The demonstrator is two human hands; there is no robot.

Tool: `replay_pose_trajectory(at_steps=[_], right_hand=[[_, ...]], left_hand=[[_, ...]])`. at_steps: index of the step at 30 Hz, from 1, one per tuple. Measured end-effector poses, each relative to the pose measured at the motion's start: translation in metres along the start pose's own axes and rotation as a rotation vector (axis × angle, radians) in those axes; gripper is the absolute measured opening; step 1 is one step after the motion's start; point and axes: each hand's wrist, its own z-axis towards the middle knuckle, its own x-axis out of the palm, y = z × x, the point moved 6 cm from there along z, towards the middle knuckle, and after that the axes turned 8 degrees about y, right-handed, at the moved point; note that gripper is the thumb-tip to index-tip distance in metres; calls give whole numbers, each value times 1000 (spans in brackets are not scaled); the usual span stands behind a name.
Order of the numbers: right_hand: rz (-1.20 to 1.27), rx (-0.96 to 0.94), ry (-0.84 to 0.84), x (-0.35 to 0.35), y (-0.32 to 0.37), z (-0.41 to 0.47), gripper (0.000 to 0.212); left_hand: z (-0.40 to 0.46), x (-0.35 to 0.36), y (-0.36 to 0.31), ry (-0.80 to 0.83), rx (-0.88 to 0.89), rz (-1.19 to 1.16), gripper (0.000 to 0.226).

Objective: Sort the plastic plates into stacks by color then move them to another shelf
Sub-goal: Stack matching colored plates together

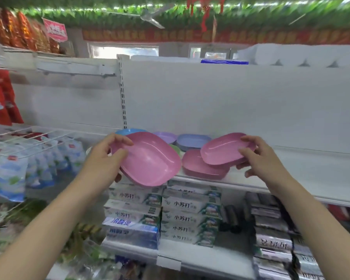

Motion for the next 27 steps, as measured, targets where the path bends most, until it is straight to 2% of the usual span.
replay_pose_trajectory(at_steps=[5,8,10,14,17,21,24,27], right_hand=[[-104,66,92,23,-8,2,56],[-375,87,219,35,-13,7,82],[-498,95,268,35,-17,10,90],[-558,30,320,35,-23,7,75],[-581,0,339,35,-32,12,75],[-579,-37,350,33,-36,12,76],[-490,-57,273,18,-27,4,58],[-437,-28,170,-4,-22,-2,47]], left_hand=[[15,29,-10,25,-5,2,29],[17,35,-14,-8,-26,13,25],[17,37,-15,-33,-40,10,24],[16,39,-19,-70,-67,17,23],[18,50,-26,-77,-86,-12,21],[25,90,-36,-4,-100,-70,19],[37,126,-39,84,-144,-97,14],[50,157,-37,229,-128,7,14]])
